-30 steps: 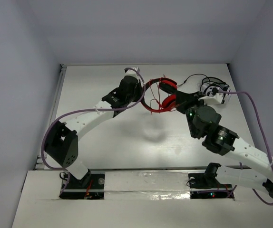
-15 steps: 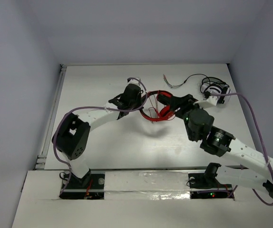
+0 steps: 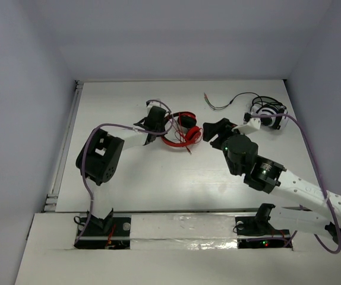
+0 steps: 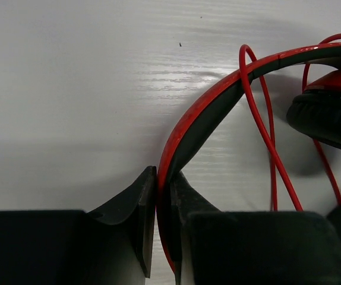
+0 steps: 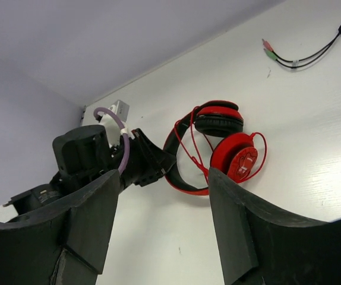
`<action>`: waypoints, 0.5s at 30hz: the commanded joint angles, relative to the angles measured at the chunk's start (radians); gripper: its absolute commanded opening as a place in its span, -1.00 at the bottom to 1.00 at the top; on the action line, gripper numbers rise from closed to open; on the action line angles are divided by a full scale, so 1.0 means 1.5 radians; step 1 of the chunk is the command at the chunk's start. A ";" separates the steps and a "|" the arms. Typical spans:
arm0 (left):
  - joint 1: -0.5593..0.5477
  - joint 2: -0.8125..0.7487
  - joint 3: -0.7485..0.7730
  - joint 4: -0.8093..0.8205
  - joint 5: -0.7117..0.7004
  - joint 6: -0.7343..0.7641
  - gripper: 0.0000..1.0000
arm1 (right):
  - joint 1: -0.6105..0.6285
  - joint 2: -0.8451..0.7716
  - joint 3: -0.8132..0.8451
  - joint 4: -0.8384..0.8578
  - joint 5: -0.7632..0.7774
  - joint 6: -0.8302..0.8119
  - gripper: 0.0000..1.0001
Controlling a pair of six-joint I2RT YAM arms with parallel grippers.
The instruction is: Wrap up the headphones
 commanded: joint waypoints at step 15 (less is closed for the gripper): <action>-0.004 -0.210 -0.143 0.091 -0.022 -0.028 0.35 | -0.003 -0.090 0.006 -0.058 0.040 -0.003 0.91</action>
